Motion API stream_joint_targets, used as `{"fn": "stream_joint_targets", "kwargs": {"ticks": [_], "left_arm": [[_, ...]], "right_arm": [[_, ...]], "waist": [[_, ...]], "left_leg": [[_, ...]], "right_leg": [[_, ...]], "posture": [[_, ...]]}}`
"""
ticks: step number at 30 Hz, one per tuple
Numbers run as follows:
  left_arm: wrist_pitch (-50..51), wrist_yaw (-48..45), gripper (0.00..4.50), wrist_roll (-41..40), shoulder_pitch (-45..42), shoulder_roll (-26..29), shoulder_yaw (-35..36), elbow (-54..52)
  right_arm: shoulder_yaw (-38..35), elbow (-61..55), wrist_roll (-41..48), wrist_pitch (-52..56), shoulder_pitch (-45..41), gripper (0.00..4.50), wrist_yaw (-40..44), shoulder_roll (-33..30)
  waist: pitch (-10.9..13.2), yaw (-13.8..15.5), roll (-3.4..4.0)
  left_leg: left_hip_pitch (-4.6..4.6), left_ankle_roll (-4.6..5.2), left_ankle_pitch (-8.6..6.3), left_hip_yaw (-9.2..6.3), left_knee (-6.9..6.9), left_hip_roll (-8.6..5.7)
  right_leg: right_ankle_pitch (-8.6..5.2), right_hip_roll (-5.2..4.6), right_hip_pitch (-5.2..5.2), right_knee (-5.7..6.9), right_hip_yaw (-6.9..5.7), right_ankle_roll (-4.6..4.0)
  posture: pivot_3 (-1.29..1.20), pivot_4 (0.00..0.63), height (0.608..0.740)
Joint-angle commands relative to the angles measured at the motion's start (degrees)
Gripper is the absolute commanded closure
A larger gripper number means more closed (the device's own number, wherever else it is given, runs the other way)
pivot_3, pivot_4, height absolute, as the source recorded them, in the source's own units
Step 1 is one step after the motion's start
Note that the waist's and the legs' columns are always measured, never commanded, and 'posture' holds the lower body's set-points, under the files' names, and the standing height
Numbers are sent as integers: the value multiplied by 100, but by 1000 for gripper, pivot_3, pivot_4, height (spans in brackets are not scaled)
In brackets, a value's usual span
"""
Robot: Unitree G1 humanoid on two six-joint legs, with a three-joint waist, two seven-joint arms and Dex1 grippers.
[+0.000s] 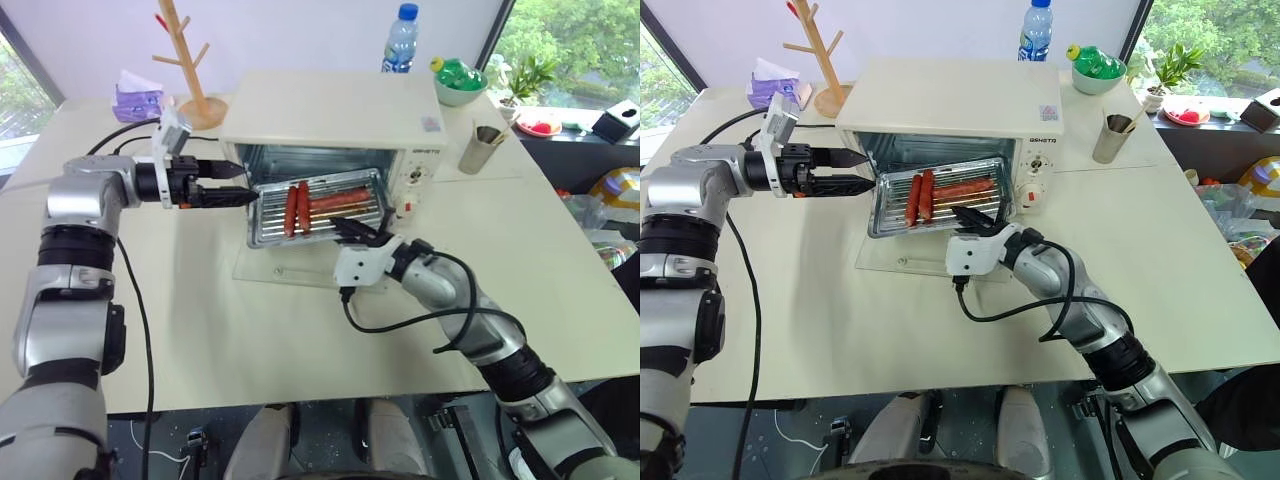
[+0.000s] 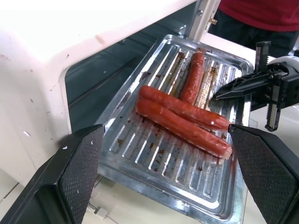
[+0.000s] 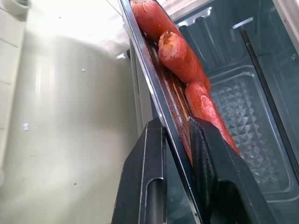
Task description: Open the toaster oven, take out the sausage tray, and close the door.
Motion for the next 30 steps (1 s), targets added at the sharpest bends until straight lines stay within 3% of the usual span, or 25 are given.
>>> {"fn": "stream_joint_targets", "kwargs": {"ticks": [1, 11, 21, 27, 30], "left_arm": [[-70, -30, 0, -48, -178, 77, 168, -121], [27, -86, 0, -59, -54, 143, 204, -274], [364, -181, 0, -176, 216, 269, 226, -751], [1562, -294, 0, -882, 1027, 861, 580, -2124], [2660, -139, 0, -1559, 1732, 1284, 1132, -2990]], "right_arm": [[-416, -431, 146, -147, 56, 4247, -57, -124], [-556, -750, 602, -329, 417, 4249, 145, -154], [-784, -733, 1120, -1345, 719, 4249, 417, -659], [-849, -633, 1495, -1994, 794, 4249, 591, -874], [-799, -444, 1691, -2406, 775, 4249, 761, -1010]], "waist": [[0, -1, 0], [0, -13, -1], [0, -40, -1], [0, -93, -1], [0, -132, 0]], "left_leg": [[0, 0, 0, 0, 0, 0], [0, 2, -1, 1, -1, 2], [1, 4, -2, 4, -1, 6], [2, 7, -4, 13, -3, 43], [3, 8, -5, 16, -5, 60]], "right_leg": [[0, 0, 0, 0, 0, 0], [0, 1, 0, -2, 0, 0], [0, 4, 1, -4, 1, 0], [0, 23, -2, -9, 7, -1], [1, 35, -2, -13, 8, -5]], "posture": [[0, 150, 736], [0, 150, 736], [0, 150, 736], [0, 150, 736], [0, 150, 736]]}}
